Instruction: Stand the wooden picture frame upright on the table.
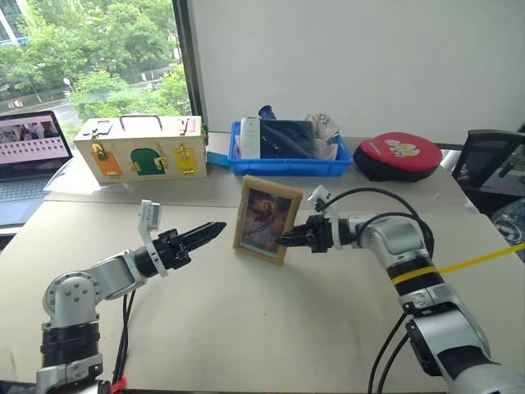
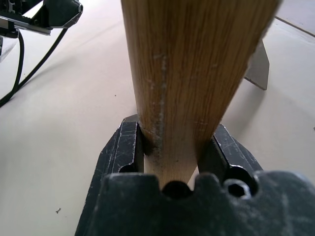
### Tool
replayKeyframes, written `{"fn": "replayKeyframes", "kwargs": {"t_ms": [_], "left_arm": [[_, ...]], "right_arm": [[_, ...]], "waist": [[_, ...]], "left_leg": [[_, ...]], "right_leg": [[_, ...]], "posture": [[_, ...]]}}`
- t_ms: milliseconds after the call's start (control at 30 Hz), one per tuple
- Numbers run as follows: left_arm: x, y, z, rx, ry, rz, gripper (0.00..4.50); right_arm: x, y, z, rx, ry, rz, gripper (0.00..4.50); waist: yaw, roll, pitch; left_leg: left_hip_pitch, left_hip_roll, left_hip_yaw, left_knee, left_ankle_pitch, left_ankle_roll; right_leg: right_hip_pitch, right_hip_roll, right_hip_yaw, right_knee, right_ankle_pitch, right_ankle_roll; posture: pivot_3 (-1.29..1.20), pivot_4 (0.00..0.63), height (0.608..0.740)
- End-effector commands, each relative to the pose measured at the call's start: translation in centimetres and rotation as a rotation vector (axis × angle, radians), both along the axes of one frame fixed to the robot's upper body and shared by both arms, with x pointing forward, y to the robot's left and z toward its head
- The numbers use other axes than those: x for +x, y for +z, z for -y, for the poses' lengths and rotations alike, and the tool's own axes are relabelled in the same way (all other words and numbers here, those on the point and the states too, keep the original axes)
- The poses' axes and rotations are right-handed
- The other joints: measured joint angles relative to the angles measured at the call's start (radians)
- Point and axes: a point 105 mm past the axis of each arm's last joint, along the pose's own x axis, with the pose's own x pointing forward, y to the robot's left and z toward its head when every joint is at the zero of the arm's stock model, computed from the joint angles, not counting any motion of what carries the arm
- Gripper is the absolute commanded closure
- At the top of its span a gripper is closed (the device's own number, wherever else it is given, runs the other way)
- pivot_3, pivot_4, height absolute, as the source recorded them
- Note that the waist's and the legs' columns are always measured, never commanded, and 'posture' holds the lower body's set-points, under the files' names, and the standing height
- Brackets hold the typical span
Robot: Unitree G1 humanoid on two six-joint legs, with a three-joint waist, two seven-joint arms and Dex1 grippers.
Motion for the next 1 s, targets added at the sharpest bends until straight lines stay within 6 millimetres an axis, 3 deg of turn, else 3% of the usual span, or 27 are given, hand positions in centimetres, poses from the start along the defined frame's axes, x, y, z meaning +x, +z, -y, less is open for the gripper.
{"fn": "replayKeyframes", "kwargs": {"t_ms": [33, 267, 467, 600, 767, 1000], "left_arm": [[-0.8, 1.6, 0.2, 0.044, -0.034, 0.131, 0.07], [-0.2, 1.5, -0.6, 0.135, 0.005, 0.192, 0.07], [-0.5, 1.4, -1.3, 0.246, 0.089, 0.293, 0.07], [-0.9, -0.9, -2.1, 0.436, 0.206, 0.322, 0.07], [-0.8, -2.9, -3.0, 0.555, 0.334, 0.343, 0.07], [-0.6, -5.5, -3.1, 0.683, 0.395, 0.372, 0.07]], "right_arm": [[0.2, -0.5, 1.0, -0.007, -0.053, -0.001, 2.23], [-0.2, 1.1, 3.2, 0.069, -0.125, 0.031, 0.03], [-3.1, 1.3, 6.5, 0.073, -0.143, 0.142, 0.03], [-6.5, 0.3, 6.9, 0.03, -0.087, 0.335, 0.03], [-6.6, -0.7, 8.9, 0.005, -0.337, 0.511, 0.03], [-7.2, -3.2, 10.3, 0.016, -0.58, 0.472, 0.03]], "waist": [[0.001, 0.0, 0.0], [0.008, 0.0, 0.0], [0.012, 0.0, 0.0], [0.007, 0.0, 0.0], [0.005, 0.0, 0.0], [0.009, 0.0, 0.0]], "left_leg": [[0.0, 0.0, 0.0, 0.0, 0.0, 0.0], [-0.003, 0.0, 0.0, 0.0, 0.0, 0.0], [-0.004, 0.0, 0.0, 0.0, -0.001, 0.001], [-0.004, 0.0, 0.0, -0.002, -0.001, 0.002], [-0.003, 0.0, 0.0, 0.001, -0.001, 0.002], [-0.004, 0.0, 0.0, 0.001, -0.001, 0.002]], "right_leg": [[0.0, 0.0, 0.0, 0.0, 0.0, 0.0], [-0.002, 0.0, 0.0, -0.001, 0.0, 0.0], [-0.002, 0.0, -0.001, -0.003, 0.0, 0.0], [-0.002, 0.0, -0.001, -0.004, -0.001, -0.001], [-0.001, 0.0, -0.001, -0.003, -0.001, 0.0], [-0.001, -0.001, -0.001, -0.003, -0.001, 0.0]], "posture": [[0.0, 0.15, 0.723], [0.0, 0.15, 0.723], [0.0, 0.15, 0.723], [0.0, 0.15, 0.723], [0.0, 0.15, 0.723], [0.0, 0.15, 0.723]]}}
